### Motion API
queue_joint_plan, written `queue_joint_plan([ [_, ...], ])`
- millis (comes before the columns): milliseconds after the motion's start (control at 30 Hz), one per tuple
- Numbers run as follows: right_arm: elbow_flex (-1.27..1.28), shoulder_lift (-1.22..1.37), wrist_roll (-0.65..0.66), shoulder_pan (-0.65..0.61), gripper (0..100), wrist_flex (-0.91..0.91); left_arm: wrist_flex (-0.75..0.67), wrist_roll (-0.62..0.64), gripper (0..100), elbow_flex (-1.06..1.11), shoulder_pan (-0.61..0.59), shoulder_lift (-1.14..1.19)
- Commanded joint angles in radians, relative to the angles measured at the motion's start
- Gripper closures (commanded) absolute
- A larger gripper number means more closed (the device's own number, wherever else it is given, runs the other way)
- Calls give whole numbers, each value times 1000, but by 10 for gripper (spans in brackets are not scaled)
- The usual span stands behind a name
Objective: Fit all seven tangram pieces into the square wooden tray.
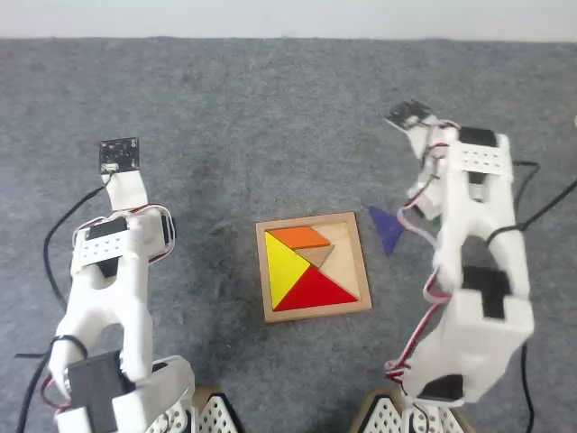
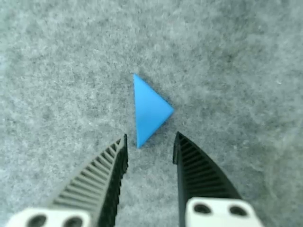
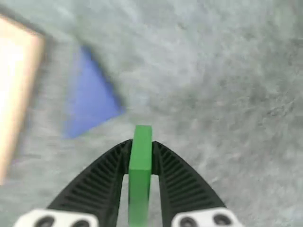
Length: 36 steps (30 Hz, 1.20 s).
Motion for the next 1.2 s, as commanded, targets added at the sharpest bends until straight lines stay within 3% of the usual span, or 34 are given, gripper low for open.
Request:
queue_joint_plan([
  [0, -17, -202, -150, -122, 992, 93, -18, 8, 844, -8, 2, -43],
  [200, 267, -575, -285, -397, 992, 101, -17, 8, 844, -7, 0, -43],
  [333, 526, -720, -302, -489, 992, -45, -15, 8, 844, -7, 3, -44],
  [733, 577, -377, -281, -630, 991, -315, -15, 8, 844, -7, 5, -43],
  [1167, 585, -325, -316, -605, 991, -314, -15, 8, 844, -5, 5, -43],
])
